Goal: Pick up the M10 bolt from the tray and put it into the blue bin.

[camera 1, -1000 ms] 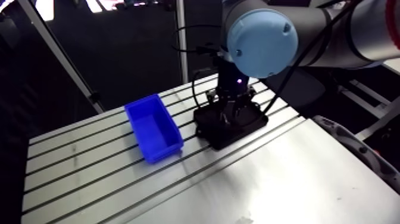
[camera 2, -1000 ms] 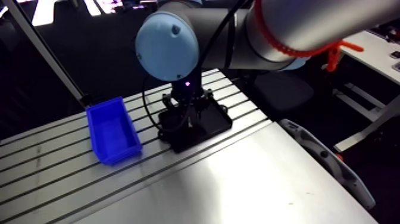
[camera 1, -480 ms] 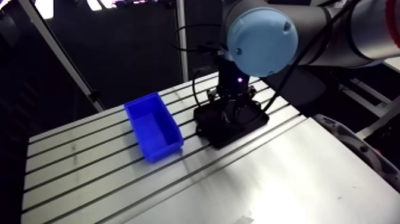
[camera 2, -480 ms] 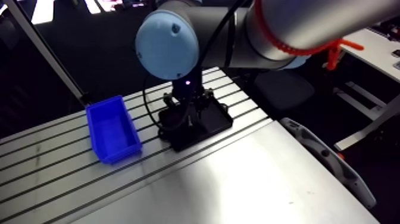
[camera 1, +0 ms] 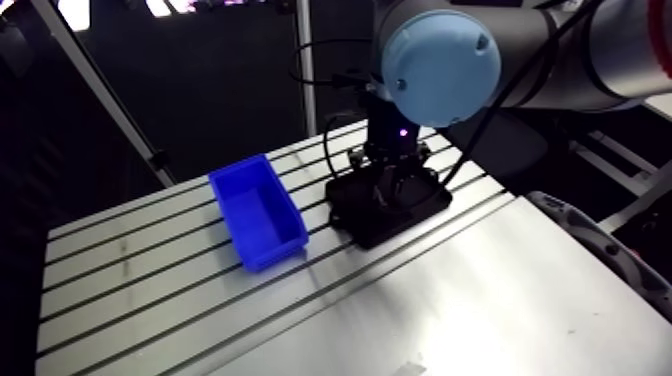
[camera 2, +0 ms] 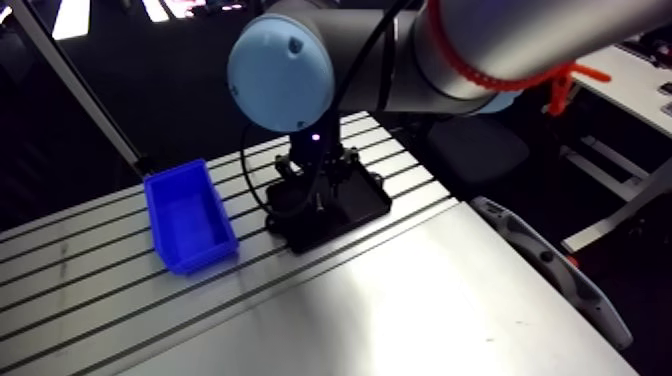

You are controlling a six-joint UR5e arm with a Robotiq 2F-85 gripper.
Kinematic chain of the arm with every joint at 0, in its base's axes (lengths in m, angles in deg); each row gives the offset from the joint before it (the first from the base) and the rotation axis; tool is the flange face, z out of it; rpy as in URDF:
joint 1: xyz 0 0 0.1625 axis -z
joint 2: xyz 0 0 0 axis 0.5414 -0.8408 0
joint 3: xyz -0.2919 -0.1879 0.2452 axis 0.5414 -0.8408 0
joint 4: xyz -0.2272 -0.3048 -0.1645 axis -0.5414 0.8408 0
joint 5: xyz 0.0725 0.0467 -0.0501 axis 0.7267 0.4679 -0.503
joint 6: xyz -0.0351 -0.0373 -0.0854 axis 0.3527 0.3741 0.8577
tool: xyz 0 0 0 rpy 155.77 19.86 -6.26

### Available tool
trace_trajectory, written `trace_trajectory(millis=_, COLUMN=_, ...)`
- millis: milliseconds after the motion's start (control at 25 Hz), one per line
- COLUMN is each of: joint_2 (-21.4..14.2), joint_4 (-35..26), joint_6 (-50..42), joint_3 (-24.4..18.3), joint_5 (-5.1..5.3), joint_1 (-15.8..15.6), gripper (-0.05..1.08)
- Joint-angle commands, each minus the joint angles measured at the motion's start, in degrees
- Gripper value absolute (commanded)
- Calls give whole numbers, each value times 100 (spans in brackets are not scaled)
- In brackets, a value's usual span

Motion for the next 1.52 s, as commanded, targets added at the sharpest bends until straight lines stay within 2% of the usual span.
trace_trajectory(millis=40, joint_2=53, joint_4=0, joint_6=-1, joint_3=-6, joint_5=0, joint_1=0, gripper=56)
trace_trajectory(millis=1520, joint_2=79, joint_4=0, joint_6=-10, joint_3=29, joint_5=-9, joint_1=-18, gripper=74)
